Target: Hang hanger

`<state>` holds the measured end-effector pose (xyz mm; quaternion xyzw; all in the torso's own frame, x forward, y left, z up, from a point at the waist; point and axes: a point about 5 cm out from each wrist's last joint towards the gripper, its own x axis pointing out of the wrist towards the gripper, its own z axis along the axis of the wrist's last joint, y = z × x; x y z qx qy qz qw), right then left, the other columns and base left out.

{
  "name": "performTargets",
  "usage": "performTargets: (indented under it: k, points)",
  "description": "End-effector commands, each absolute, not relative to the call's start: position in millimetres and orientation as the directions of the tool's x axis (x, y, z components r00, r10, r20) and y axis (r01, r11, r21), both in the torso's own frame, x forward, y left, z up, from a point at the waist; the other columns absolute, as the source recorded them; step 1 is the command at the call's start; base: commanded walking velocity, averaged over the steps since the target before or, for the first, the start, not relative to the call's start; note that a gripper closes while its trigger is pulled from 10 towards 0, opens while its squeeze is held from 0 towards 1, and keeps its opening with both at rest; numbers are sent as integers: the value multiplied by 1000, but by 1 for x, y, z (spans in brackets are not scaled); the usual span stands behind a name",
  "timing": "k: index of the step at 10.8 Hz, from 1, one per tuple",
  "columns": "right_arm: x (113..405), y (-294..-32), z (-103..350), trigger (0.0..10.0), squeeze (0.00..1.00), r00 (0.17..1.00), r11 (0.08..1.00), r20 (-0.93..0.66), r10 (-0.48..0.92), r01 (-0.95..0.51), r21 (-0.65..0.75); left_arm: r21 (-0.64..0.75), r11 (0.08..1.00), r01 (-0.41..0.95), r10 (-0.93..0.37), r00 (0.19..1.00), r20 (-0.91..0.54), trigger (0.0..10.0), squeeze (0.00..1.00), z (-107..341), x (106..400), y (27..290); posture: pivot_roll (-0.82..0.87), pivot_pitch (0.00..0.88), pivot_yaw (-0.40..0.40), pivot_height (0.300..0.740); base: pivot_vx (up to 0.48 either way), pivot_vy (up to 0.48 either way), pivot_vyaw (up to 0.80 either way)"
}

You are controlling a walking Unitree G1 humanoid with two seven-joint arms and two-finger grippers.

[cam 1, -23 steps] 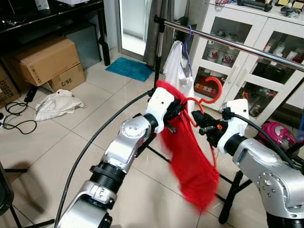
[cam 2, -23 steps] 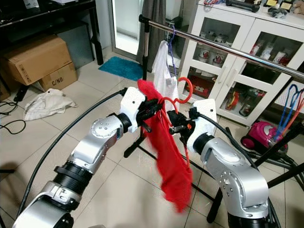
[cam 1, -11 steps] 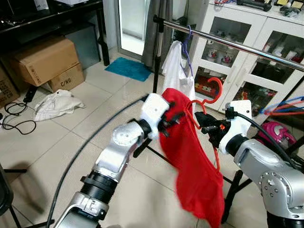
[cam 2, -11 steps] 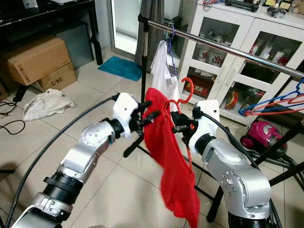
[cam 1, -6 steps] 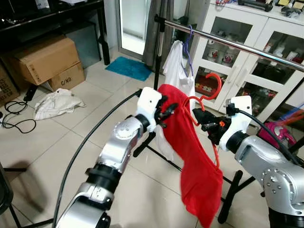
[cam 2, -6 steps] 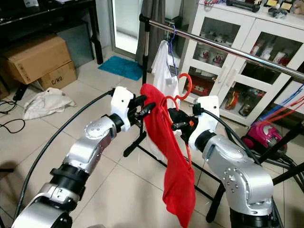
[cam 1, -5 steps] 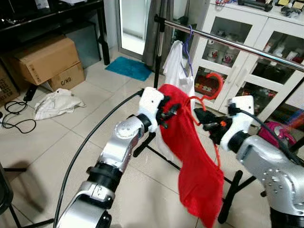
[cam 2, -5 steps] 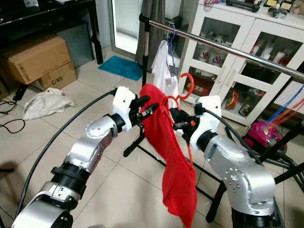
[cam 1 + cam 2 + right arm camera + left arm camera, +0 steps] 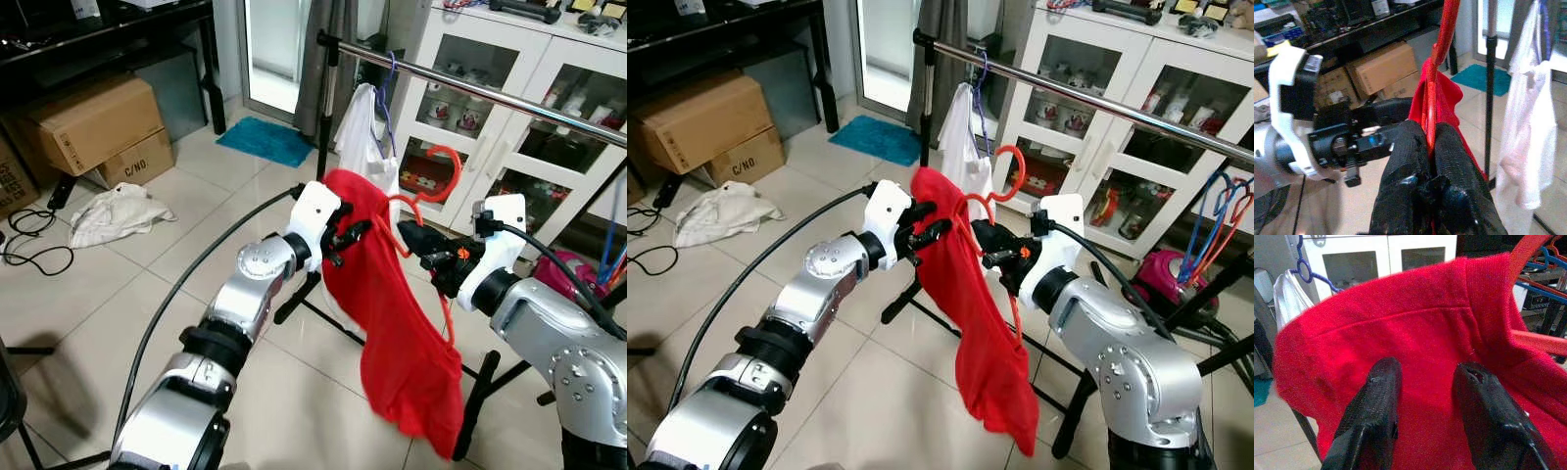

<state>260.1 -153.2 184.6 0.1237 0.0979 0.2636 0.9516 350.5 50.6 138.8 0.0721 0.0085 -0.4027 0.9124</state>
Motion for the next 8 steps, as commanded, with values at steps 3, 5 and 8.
performTargets:
  k: [3, 5, 8]
  points:
    - [255, -150, 195, 0, 0, 798, 780, -90, 595, -547, 305, 200, 576, 793, -799, 598, -69, 0, 0, 149, 357, 45, -34, 0, -73, 740, 0, 0, 0]
    - [253, -150, 195, 0, 0, 786, 767, -94, 611, -560, 313, 231, 554, 800, -809, 583, -79, 0, 0, 150, 359, 44, -37, 0, -69, 740, 0, 0, 0]
    - [252, -151, 195, 0, 0, 788, 767, -92, 609, -556, 319, 237, 559, 795, -806, 588, -70, 0, 0, 151, 361, 45, -40, 0, -61, 740, 0, 0, 0]
